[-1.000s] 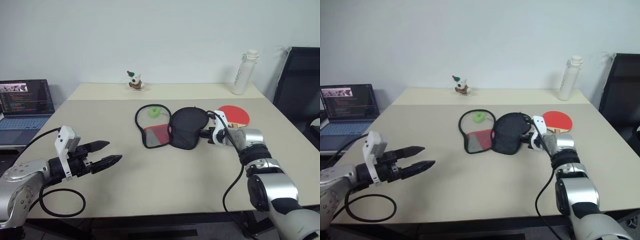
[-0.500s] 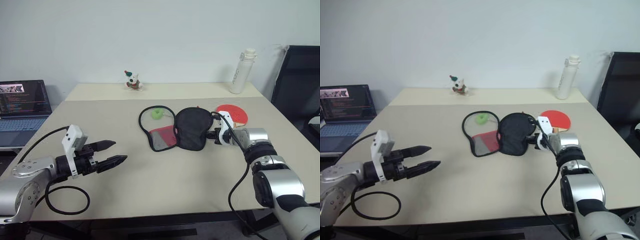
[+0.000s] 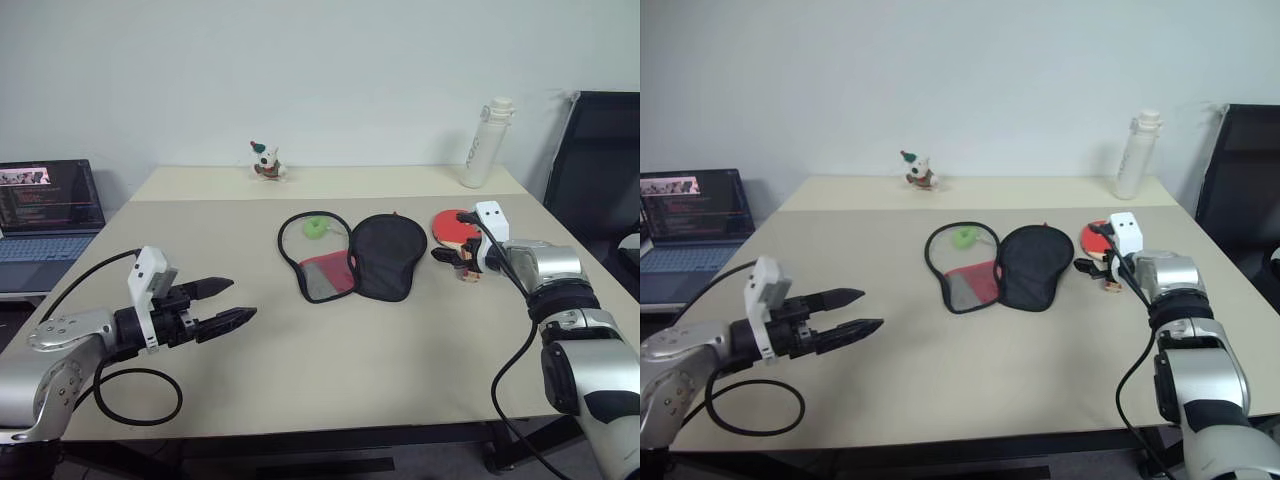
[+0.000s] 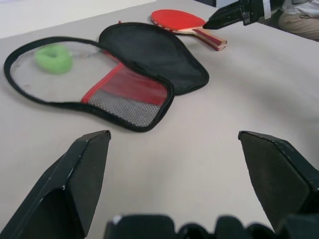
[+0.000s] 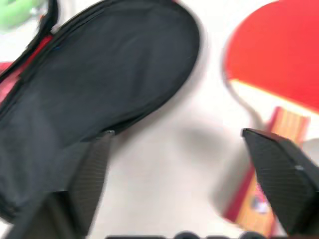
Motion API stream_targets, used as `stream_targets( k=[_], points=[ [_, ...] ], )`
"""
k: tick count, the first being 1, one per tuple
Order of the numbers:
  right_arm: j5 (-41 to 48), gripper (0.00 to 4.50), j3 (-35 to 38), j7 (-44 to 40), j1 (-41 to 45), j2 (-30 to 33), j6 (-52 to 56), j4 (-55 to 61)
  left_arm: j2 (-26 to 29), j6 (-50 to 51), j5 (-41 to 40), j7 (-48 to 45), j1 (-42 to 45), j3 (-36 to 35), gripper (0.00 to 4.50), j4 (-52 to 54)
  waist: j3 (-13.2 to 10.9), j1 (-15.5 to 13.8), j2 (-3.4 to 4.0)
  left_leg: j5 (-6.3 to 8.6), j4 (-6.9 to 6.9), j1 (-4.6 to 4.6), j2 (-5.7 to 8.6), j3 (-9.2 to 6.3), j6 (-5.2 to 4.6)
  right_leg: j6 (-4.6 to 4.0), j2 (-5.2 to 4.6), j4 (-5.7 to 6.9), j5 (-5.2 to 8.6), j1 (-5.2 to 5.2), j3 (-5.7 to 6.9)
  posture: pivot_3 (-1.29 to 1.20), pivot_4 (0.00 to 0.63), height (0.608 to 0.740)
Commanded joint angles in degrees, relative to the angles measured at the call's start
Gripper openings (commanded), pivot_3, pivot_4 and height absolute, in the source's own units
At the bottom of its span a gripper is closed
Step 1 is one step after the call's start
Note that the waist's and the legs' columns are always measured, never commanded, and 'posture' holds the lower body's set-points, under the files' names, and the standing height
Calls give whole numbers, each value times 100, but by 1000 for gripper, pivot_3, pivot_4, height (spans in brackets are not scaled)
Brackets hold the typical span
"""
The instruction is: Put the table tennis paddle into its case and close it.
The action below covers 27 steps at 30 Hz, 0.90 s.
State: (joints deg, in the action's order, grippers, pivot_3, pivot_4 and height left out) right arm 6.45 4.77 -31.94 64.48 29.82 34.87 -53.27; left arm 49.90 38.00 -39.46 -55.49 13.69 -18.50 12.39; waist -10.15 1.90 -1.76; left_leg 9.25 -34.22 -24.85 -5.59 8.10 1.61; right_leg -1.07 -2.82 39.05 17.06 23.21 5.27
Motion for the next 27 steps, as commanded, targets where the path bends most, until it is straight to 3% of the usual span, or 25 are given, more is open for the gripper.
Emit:
stream_targets(
  k=[1,8,27],
  points=[
    [21,4478,335,768,219,-81,-461,-341,-24,-167,62,-10,243,46,4500,-119,0,2,0,-1,0,0,0,1,2,0,1,0,0,0,-1,0,150,740],
    [64,4478,714,1894,388,-482,-1254,-1431,-78,-325,220,-94,622,321,4500,-435,0,1,0,-5,-6,0,0,4,7,0,5,1,-1,0,-6,0,150,740],
    [-409,4478,660,2582,552,-781,-2386,-2269,-276,-278,96,-4,716,448,4500,-76,0,-1,-1,-7,-12,1,-3,5,10,-1,11,5,-1,-3,-12,0,150,740]
  ],
)
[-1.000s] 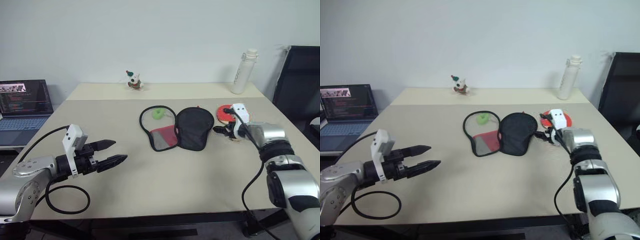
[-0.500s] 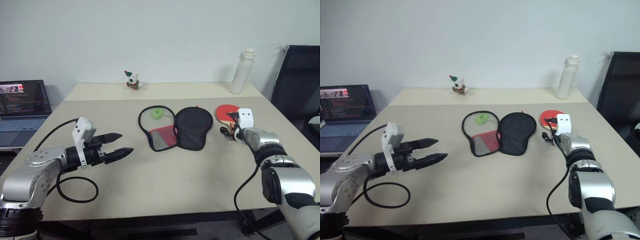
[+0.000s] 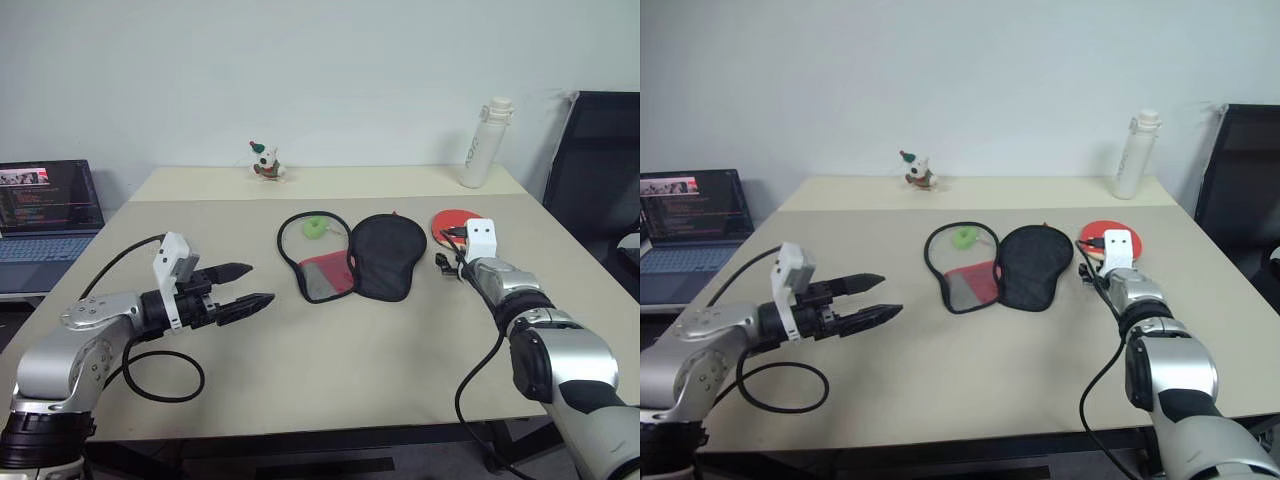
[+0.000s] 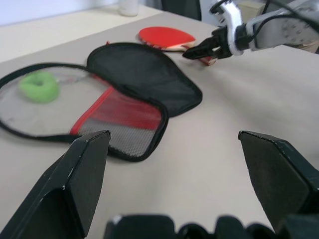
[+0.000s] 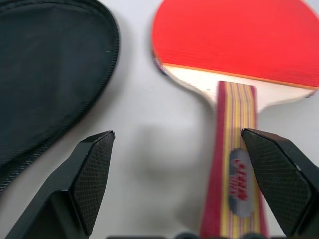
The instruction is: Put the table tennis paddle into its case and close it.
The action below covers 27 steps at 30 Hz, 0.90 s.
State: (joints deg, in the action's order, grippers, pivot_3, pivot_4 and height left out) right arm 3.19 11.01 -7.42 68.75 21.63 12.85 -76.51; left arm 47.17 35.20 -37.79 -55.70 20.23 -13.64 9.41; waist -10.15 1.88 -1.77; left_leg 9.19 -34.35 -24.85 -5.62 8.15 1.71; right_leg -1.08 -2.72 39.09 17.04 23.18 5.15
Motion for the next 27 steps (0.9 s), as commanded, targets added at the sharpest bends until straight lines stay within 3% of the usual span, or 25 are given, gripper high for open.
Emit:
stream_targets(
  k=[1,6,9,20,26,27],
  points=[
    [-83,4478,51,190,110,37,-185,46,-6,6,-72,16,57,-43,4500,230,0,3,0,0,0,0,0,0,0,0,0,0,0,0,0,0,150,740],
    [-59,4478,112,362,35,6,-145,19,-16,19,-62,0,54,-56,4500,229,0,2,0,-1,-1,0,0,0,1,0,1,0,0,0,-1,0,150,740],
    [-53,3862,116,405,-2,-12,-39,5,-31,18,-46,3,94,-23,4500,208,0,2,0,-1,-2,0,0,0,1,0,2,1,0,0,-1,0,150,740],
    [-132,83,69,338,-155,78,251,41,-111,44,-61,31,99,31,4500,274,3,30,-3,-1,-17,2,-10,-3,2,0,13,10,0,-4,-3,0,150,740],
    [-79,30,169,235,-190,43,227,83,-165,62,-51,32,146,71,4500,285,4,0,-5,0,-48,2,-7,-9,0,0,14,39,0,-9,-1,0,150,740],
    [-94,196,174,300,-194,44,162,93,-170,64,-46,30,160,77,4500,278,4,0,-5,0,-50,2,-7,-10,0,0,14,43,0,-8,-1,0,150,740]
  ],
)
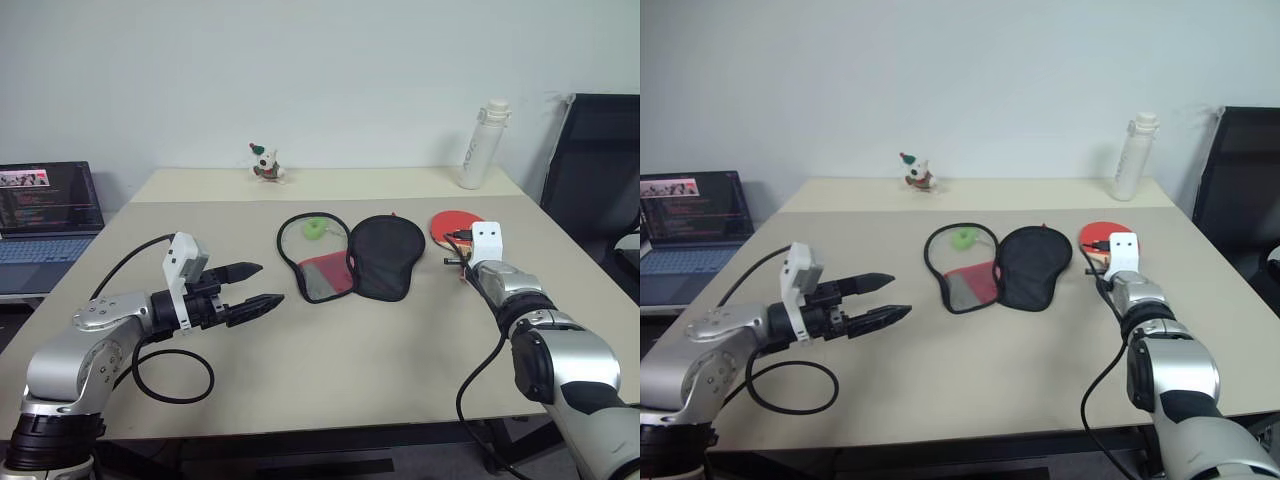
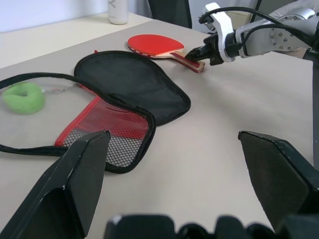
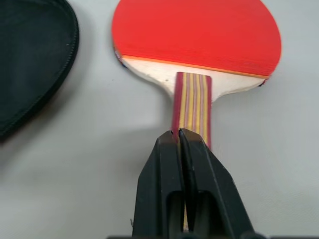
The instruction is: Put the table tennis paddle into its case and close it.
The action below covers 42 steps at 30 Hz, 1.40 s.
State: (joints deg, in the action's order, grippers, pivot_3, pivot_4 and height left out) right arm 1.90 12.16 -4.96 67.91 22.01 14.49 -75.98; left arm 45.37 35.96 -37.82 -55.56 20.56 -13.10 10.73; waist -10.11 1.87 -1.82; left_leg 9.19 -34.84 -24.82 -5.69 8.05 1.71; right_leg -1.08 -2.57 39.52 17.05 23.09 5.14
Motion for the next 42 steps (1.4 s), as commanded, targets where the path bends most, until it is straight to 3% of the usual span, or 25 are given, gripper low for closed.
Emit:
stream_targets(
  k=[1,6,13,14,18,19,22,29,37,42],
  points=[
    [23,401,64,105,-113,8,-45,46,6,-10,-39,14,137,26,4500,142,0,0,0,0,-1,0,0,-2,0,0,0,4,0,0,1,0,150,740],
    [-39,1926,48,286,-104,44,-165,40,15,0,-43,23,130,15,4500,160,0,-18,0,0,-3,1,5,-6,0,0,-1,14,0,0,2,0,150,740],
    [-33,4435,93,430,-137,57,25,-31,24,55,-79,65,92,-33,4500,244,0,-4,0,0,-3,1,4,0,0,0,-1,15,0,5,-3,0,150,740],
    [-23,4474,99,396,-142,44,54,-38,23,61,-79,71,92,-35,4500,256,0,-3,0,0,-3,1,3,-1,0,0,-1,15,0,5,-2,0,150,740],
    [-40,4474,80,372,-149,10,36,-37,23,84,-80,91,96,-42,4500,281,0,-2,0,0,-3,1,2,-2,0,0,-1,16,0,5,-2,0,150,740],
    [-42,4297,77,377,-150,5,26,-36,25,85,-82,97,94,-42,4500,285,0,-1,0,0,-3,1,2,-2,0,0,0,16,0,5,-2,0,150,740],
    [-35,3616,81,359,-155,-15,5,-34,33,86,-83,107,90,-41,4500,289,0,-3,0,0,-4,1,4,-1,0,0,-1,17,0,4,-3,0,150,740],
    [-50,1481,42,235,-160,134,150,36,28,100,-117,125,37,-68,4500,385,0,-10,0,0,-4,1,6,-2,0,0,-1,16,0,3,-1,0,150,740],
    [106,1483,127,105,-297,543,901,515,-50,94,-137,180,42,-9,4500,475,0,-38,0,0,-3,1,7,-3,0,1,-1,15,0,4,0,0,150,740],
    [273,1483,141,67,-983,635,1942,1792,-118,59,-106,153,114,79,4500,435,0,-97,0,0,-2,0,9,-6,-1,1,-2,12,1,2,2,0,150,740]
  ],
)
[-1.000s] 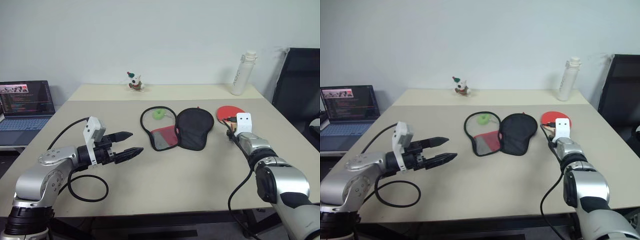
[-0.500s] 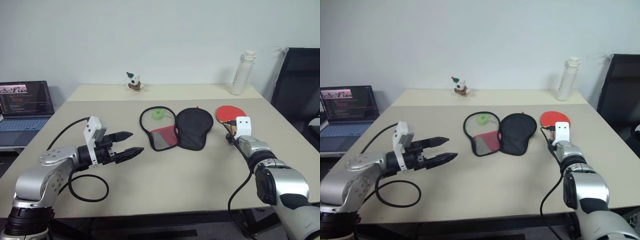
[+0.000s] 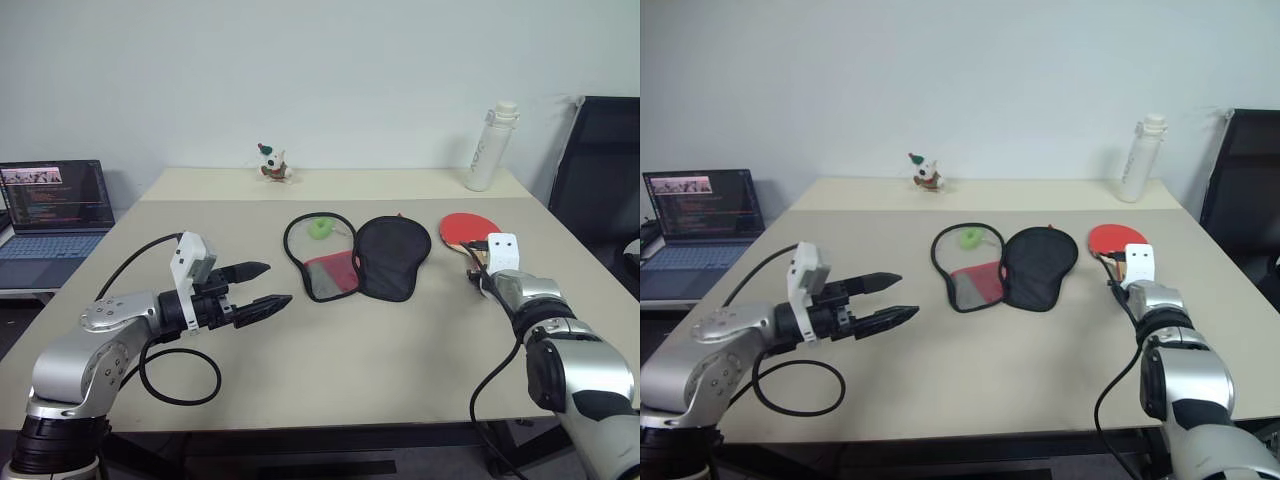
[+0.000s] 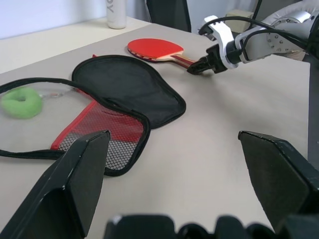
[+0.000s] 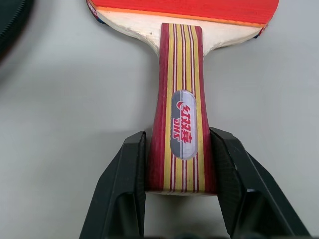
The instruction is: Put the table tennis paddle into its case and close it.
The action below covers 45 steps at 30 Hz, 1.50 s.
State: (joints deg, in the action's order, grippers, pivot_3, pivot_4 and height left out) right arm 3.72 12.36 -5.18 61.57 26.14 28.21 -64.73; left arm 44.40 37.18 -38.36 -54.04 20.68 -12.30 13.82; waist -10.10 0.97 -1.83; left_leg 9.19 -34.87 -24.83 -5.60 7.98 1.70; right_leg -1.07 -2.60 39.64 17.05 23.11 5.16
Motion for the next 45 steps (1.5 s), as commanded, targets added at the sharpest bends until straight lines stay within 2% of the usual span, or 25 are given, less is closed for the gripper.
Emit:
stream_targets(
  k=[1,7,12,16,21,22,26,30,35,45],
  points=[
    [123,1483,127,85,-590,226,847,1081,-29,-70,-46,-1,113,11,4500,115,1,-32,-1,0,0,0,0,1,0,0,0,0,0,0,0,0,150,740],
    [310,1483,369,268,-2007,171,2222,3498,-59,-86,-48,-17,132,28,4500,101,5,-168,-4,2,2,-3,1,-6,-2,9,1,-13,6,-8,2,0,150,740],
    [388,1483,453,356,-2282,92,2680,4278,-81,-79,-58,-15,165,40,4500,124,6,-174,-5,10,2,-3,2,-12,-16,11,1,-19,7,-15,8,0,150,740],
    [416,1483,379,286,-2283,63,2874,4426,-91,-65,-82,-8,210,34,4500,144,6,-174,-5,11,2,-3,2,-12,-17,11,4,-19,7,-14,7,0,150,740],
    [400,1483,308,263,-2032,-87,2496,3928,-119,-41,-121,8,245,39,4500,197,11,-117,-14,11,2,-2,1,-12,-17,11,8,-19,7,-15,6,0,150,740],
    [374,2215,271,247,-1882,-104,2341,3696,-114,-26,-140,4,267,32,4500,201,14,-92,-18,11,1,-2,0,-13,-17,11,9,-18,7,-15,4,0,150,740],
    [329,3357,188,173,-1362,-125,1806,2820,-91,20,-199,-1,332,6,4500,204,22,45,-32,12,-1,3,-3,-13,-21,42,13,-15,15,-17,-2,0,150,740],
    [273,3357,198,165,-665,-89,858,1574,-72,21,-217,2,354,-1,4500,206,22,163,-32,7,-5,12,-6,-9,-29,44,14,-8,9,-20,-10,0,150,740],
    [158,3357,147,76,-63,-81,-23,367,-68,32,-230,16,357,-10,4500,227,20,170,-29,4,-1,13,-5,-2,-28,44,18,-2,9,-13,-19,0,150,740],
    [-13,3357,8,115,292,-73,-916,-680,-32,47,-245,50,342,-35,4500,240,20,169,-28,-3,1,8,-4,21,-14,18,17,-8,-6,1,-42,0,150,740]
  ],
)
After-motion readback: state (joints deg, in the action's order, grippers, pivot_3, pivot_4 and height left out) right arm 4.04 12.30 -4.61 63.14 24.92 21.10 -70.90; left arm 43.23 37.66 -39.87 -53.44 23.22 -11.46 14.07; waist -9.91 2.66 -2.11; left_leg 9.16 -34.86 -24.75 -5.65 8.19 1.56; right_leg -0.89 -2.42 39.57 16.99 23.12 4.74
